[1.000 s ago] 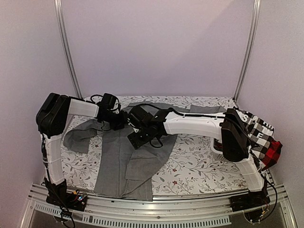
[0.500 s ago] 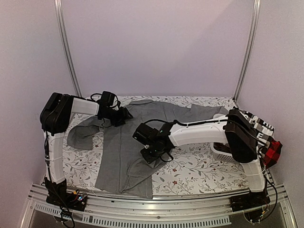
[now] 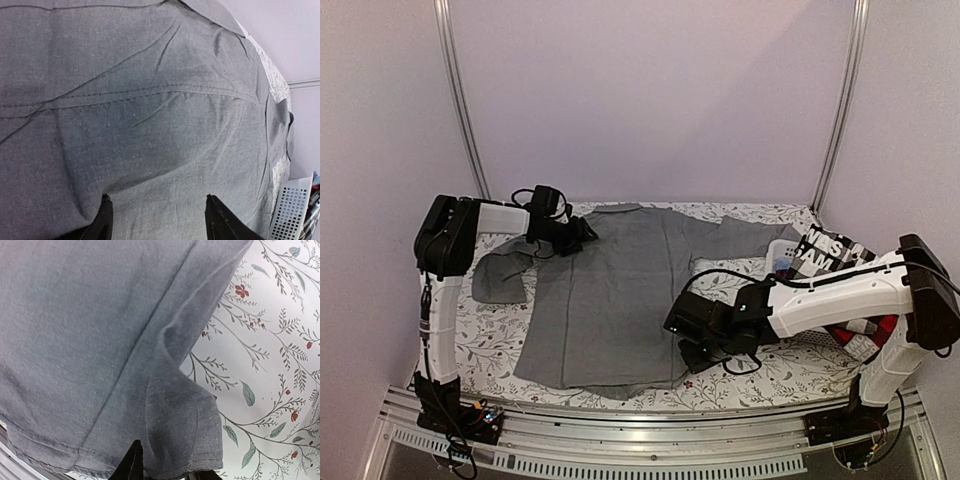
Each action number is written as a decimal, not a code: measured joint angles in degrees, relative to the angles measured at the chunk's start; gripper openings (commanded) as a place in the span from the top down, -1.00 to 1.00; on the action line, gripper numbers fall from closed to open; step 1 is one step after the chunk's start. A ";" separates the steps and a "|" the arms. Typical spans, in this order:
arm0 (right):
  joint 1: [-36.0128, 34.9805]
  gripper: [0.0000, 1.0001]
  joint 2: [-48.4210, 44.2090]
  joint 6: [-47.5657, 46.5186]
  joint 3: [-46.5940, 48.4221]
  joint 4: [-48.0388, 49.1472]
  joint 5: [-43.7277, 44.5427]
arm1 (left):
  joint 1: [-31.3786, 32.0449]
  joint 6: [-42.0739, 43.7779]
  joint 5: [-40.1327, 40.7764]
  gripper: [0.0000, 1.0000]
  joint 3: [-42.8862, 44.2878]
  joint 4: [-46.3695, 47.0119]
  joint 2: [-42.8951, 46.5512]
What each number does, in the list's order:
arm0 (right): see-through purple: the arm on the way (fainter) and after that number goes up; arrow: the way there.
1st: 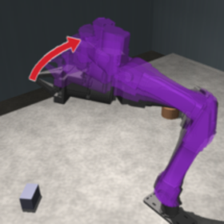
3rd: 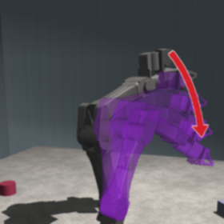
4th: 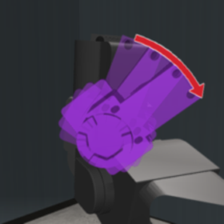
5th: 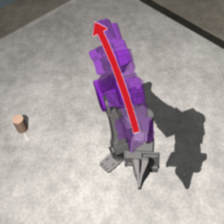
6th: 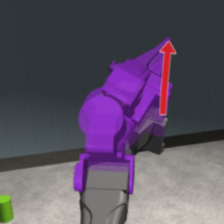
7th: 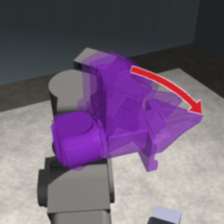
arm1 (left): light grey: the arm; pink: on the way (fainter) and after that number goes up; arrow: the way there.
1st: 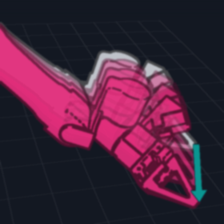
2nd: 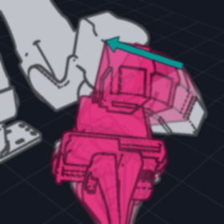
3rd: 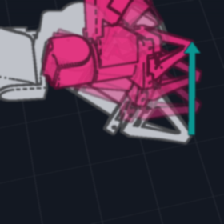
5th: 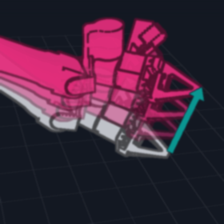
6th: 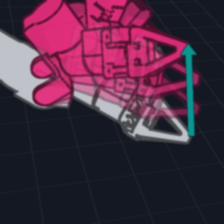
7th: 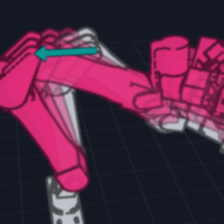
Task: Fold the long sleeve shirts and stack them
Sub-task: Smooth out the flattened shirt at the center of the board.
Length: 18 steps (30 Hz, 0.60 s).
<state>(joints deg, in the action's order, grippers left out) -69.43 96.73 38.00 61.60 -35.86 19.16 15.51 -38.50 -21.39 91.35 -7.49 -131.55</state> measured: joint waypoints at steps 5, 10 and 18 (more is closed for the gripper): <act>-0.70 -0.13 -1.62 4.44 -2.03 -1.99 -0.15 | 0.04 2.23 -0.61 -0.32 1.73 -2.64 -0.35; -0.68 -0.30 -4.33 6.45 1.88 -5.60 2.60 | 0.76 4.46 -0.68 -0.44 2.69 -5.33 0.04; 0.09 -0.22 -4.28 5.57 8.48 -5.66 5.99 | 0.98 5.73 1.77 -0.48 1.86 -9.92 9.11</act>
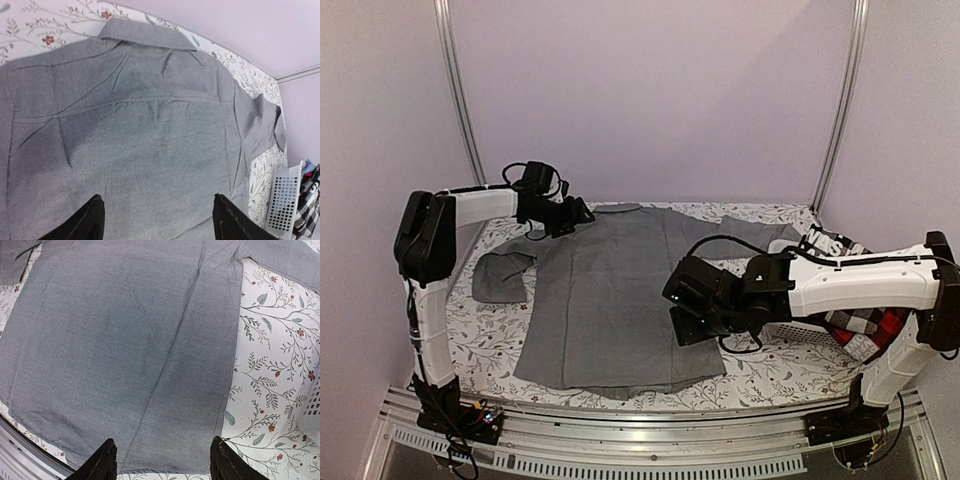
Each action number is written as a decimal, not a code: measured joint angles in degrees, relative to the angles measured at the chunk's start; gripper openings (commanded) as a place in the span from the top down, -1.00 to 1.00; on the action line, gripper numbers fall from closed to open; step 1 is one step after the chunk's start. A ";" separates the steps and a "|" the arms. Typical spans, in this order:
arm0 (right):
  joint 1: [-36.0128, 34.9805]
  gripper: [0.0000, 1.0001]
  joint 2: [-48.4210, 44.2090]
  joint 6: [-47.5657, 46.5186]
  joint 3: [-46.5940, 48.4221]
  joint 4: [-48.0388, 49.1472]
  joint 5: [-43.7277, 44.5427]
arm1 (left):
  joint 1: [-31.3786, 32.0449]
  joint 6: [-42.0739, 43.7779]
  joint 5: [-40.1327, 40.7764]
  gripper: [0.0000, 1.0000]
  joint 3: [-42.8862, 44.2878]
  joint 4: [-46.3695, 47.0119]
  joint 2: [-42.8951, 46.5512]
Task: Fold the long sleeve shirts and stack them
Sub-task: Smooth out the flattened shirt at the center of the board, then adjust the flattened shirt at the center of the board.
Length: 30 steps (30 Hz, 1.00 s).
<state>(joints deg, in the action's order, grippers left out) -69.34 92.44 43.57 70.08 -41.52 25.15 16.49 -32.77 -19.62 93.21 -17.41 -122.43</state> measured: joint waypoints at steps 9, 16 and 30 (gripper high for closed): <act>3.10 -0.20 7.72 -5.05 0.02 8.98 -4.26 | -4.98 -4.37 5.97 -0.50 -18.56 3.96 22.25; 4.76 -0.20 11.52 -7.02 -3.96 15.45 -7.82 | -16.06 -9.18 11.91 -0.62 -38.05 3.58 39.74; 6.67 -0.21 9.33 -6.91 -14.97 22.58 -10.60 | -32.65 -10.34 7.96 -0.65 -53.99 4.48 51.47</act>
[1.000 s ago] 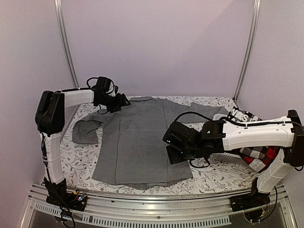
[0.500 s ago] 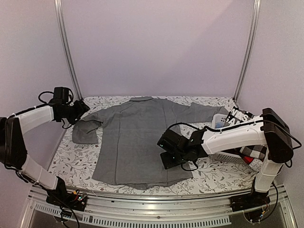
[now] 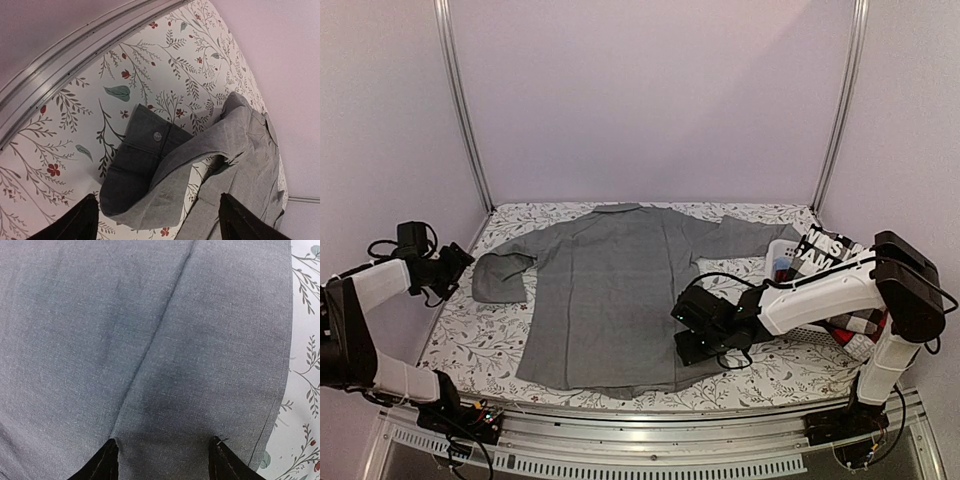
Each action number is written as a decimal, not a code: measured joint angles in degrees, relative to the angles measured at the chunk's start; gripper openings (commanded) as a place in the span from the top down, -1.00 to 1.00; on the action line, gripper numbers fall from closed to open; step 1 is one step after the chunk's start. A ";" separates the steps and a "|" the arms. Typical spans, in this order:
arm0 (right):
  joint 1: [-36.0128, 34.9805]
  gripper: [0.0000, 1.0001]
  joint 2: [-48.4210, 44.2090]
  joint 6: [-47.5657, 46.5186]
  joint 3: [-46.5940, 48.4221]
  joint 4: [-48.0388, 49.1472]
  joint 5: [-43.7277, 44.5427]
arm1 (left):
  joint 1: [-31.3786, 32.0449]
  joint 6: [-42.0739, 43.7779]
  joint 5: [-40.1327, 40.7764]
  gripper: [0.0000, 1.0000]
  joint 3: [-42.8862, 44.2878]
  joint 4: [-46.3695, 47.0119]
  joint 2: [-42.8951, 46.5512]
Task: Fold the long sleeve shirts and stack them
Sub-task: Adjust the flattened shirt at the center of the board, then pick up the sleeve from the corner of the board.
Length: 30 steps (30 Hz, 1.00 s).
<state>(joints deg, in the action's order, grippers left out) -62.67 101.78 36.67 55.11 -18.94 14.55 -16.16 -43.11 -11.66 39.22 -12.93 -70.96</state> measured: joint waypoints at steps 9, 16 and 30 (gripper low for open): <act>1.62 -0.21 -1.99 0.00 -2.34 0.87 -0.13 | -4.15 -8.87 -8.96 -0.50 -10.64 4.22 2.10; 1.62 -0.22 -2.01 -0.09 -2.32 0.79 -0.13 | -4.37 -12.70 -13.62 -0.24 -14.38 9.22 0.07; 1.62 -0.22 -2.01 -0.72 0.68 -2.91 0.04 | -0.76 -8.96 -5.18 1.00 -3.82 10.71 -10.10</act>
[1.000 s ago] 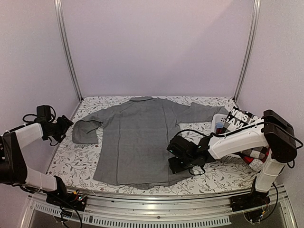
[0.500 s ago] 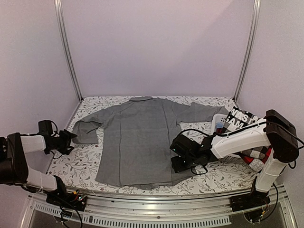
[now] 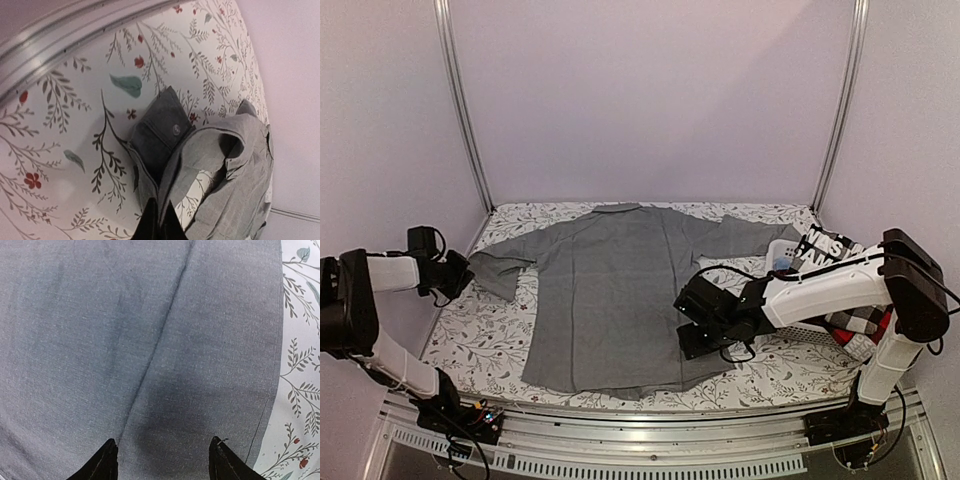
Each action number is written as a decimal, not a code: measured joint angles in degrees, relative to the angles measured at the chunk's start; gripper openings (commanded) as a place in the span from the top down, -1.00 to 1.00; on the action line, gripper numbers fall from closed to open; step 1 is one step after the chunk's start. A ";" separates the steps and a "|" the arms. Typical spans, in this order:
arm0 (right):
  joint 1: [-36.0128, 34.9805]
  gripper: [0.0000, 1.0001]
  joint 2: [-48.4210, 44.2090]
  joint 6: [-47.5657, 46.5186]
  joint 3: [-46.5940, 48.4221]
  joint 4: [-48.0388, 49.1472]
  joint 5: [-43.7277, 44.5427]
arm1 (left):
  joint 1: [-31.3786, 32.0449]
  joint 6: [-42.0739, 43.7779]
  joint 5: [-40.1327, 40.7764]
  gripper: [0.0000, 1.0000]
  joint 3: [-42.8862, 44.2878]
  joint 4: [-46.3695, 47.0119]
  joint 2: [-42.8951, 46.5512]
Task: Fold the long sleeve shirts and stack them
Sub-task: Pick up the sleeve from the corner of the board.
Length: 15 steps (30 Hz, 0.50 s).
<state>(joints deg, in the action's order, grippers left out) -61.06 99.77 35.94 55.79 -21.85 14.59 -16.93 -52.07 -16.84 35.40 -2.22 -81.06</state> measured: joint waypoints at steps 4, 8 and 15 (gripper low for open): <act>0.00 -0.23 -0.11 -0.63 1.99 -0.94 0.48 | 2.97 6.12 9.20 1.00 9.16 -3.87 -0.13; 0.02 -0.23 -0.52 -1.22 3.17 -1.44 1.42 | 9.81 14.73 18.23 1.00 19.12 -6.40 -1.84; 0.02 -0.23 -0.83 -1.53 4.31 -2.40 2.58 | 26.27 29.99 27.65 1.00 29.59 -9.18 -8.55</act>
<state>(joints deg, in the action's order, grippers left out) -61.04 98.94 34.41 60.10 -24.25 17.17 9.34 -22.09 10.81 64.99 -11.40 -89.60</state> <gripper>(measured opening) 0.616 0.006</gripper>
